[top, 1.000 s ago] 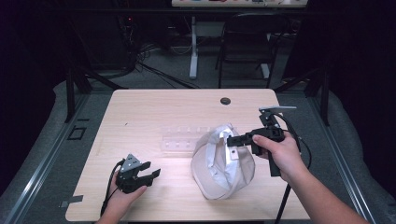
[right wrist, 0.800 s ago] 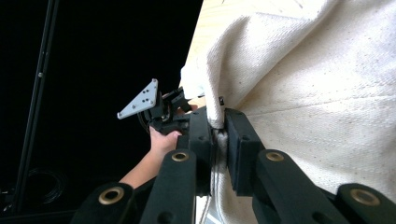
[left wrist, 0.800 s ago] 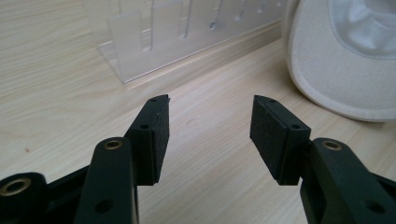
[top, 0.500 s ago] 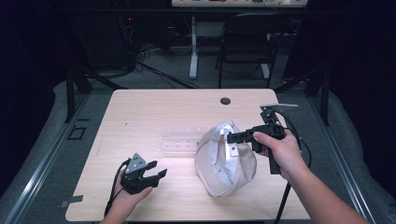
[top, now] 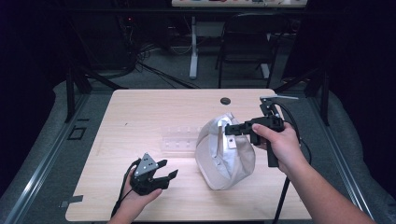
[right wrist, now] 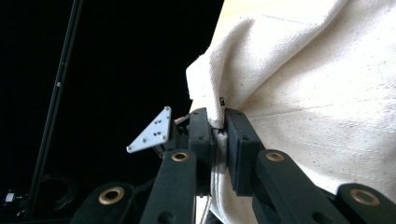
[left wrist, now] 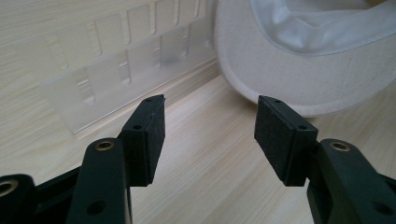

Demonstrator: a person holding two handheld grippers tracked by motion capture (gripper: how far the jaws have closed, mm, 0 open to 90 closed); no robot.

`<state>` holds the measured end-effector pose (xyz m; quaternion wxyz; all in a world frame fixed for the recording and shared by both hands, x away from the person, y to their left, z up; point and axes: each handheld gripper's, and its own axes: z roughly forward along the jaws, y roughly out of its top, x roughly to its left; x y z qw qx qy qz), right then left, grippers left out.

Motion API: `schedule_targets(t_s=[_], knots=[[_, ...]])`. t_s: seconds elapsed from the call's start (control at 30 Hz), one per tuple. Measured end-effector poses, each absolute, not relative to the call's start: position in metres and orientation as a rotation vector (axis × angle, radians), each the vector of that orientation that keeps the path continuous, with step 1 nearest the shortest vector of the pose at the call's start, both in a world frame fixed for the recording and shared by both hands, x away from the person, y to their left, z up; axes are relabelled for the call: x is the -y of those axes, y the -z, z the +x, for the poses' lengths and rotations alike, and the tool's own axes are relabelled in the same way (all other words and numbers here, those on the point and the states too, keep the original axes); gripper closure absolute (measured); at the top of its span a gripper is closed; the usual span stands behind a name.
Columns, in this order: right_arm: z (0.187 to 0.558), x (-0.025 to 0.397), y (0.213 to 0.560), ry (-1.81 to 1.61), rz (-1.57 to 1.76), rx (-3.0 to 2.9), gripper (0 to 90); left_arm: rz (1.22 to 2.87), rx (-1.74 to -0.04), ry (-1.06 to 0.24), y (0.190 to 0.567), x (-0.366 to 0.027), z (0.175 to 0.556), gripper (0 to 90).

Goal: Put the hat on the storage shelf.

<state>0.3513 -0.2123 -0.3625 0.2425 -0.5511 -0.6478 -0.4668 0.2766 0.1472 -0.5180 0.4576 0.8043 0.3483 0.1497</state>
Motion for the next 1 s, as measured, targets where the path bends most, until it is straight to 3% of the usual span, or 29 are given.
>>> schedule_targets(t_s=[1.0], knots=[[0.377, 0.186, 0.337, 1.364, -1.476, 1.733, 82.0, 1.959, -0.680, -0.312, 0.489, -0.094, 0.272, 44.1]])
